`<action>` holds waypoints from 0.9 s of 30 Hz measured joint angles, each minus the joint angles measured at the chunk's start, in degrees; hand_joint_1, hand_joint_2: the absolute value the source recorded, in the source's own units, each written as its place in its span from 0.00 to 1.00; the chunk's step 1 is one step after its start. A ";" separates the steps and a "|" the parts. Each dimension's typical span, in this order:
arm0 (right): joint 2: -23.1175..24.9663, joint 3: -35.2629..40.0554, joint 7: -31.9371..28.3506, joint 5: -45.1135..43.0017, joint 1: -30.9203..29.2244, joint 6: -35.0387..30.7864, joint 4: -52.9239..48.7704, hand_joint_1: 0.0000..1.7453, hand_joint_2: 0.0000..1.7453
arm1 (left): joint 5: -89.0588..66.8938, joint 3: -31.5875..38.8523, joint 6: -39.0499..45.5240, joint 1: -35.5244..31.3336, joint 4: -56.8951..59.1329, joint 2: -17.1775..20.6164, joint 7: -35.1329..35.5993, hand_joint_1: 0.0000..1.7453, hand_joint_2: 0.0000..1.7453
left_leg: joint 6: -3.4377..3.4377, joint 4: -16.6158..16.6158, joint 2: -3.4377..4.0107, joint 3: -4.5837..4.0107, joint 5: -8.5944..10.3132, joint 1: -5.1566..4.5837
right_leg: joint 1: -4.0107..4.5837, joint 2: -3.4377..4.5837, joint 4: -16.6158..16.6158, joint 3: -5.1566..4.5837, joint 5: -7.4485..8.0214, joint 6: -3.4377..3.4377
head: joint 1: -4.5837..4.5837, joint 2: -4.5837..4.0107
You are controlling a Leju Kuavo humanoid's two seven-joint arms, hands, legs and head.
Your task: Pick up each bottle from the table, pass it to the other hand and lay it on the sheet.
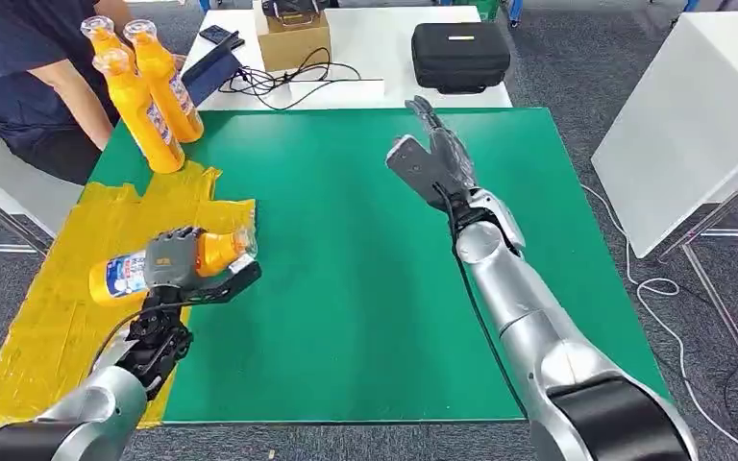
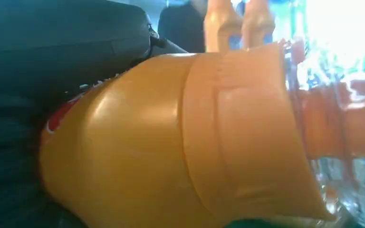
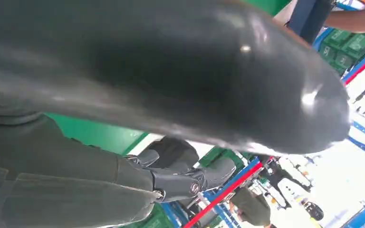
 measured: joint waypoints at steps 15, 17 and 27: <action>0.63 0.00 -0.33 0.87 -0.05 0.41 0.07 0.00 0.00 | 1.77 -1.24 -8.56 -1.20 4.45 0.79 -1.83 0.00 0.00 | 0.02 -0.02 -0.11 0.28 0.03 -0.01 | -0.01 -0.06 0.00 0.33 0.00 -0.01 | -0.02 0.00; 0.63 0.02 -0.35 0.96 -0.06 0.46 0.13 0.00 0.00 | 2.73 -1.22 -9.38 -1.37 4.63 0.87 -3.28 0.00 0.00 | 0.02 -0.02 -0.14 0.30 0.03 -0.01 | 0.00 -0.10 0.00 0.35 0.00 -0.01 | -0.02 0.00; 0.55 0.00 -0.41 1.35 -0.05 0.41 1.31 0.00 0.00 | 7.80 0.31 -15.65 -2.92 4.78 0.70 -13.58 0.00 0.00 | 0.02 -0.01 -0.24 0.33 0.04 -0.03 | -0.02 -0.20 -0.01 0.39 0.00 -0.01 | -0.02 0.00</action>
